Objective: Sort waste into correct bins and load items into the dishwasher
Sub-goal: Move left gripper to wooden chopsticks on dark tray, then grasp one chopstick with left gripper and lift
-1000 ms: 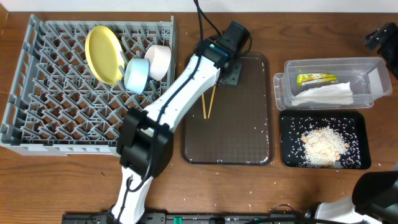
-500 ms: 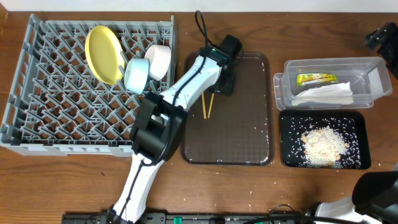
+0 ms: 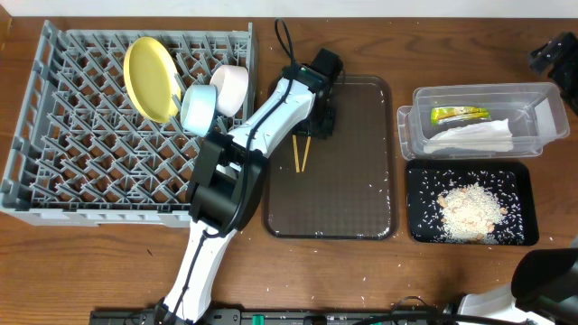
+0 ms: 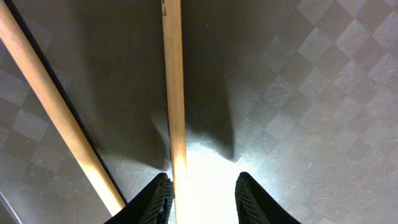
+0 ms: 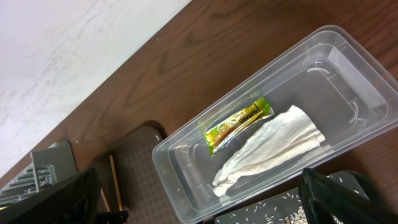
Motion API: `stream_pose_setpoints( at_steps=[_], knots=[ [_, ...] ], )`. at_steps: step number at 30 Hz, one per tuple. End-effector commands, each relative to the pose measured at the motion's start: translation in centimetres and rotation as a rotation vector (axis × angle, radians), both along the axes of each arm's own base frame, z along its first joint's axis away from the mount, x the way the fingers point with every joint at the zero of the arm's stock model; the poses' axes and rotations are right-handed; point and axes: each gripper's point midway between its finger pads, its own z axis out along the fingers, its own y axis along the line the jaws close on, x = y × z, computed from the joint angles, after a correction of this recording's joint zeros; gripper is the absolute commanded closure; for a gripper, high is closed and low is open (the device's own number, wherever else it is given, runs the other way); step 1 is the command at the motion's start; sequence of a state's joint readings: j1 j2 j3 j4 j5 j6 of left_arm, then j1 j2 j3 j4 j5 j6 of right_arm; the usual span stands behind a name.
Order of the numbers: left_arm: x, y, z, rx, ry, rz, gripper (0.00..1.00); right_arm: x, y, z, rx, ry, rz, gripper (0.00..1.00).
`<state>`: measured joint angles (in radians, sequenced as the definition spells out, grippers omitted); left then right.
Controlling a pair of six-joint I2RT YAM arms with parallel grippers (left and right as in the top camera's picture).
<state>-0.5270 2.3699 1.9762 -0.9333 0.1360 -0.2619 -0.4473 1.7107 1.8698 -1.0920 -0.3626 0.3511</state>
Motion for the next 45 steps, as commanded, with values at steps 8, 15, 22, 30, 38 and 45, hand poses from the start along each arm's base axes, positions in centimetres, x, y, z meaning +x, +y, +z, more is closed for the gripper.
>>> stream_pose_setpoints(
  at_steps=[8,15,22,30,38,45],
  knots=[
    [-1.0,1.2,-1.5,0.056,0.066,0.001,0.67,0.0,0.3,0.8,-0.022,-0.019,0.016,0.01],
    [-2.6,2.1,-1.5,0.095,0.123,-0.044,0.86,0.0,0.3,0.8,-0.021,-0.019,0.016,0.01],
    [-2.5,1.9,-1.5,0.093,0.120,-0.047,0.93,0.0,0.3,0.8,-0.022,-0.019,0.016,0.01],
    [-2.4,3.3,11.6,0.044,-0.110,-0.070,0.93,0.0,0.3,0.8,-0.022,-0.019,0.016,0.01],
    [-7.6,14.4,21.5,0.269,-0.174,0.105,0.93,0.0,0.3,0.8,-0.022,-0.019,0.016,0.01],
    [-7.7,13.1,20.0,0.128,-0.103,0.110,0.93,0.0,0.3,0.8,-0.022,-0.019,0.016,0.01]
  ],
)
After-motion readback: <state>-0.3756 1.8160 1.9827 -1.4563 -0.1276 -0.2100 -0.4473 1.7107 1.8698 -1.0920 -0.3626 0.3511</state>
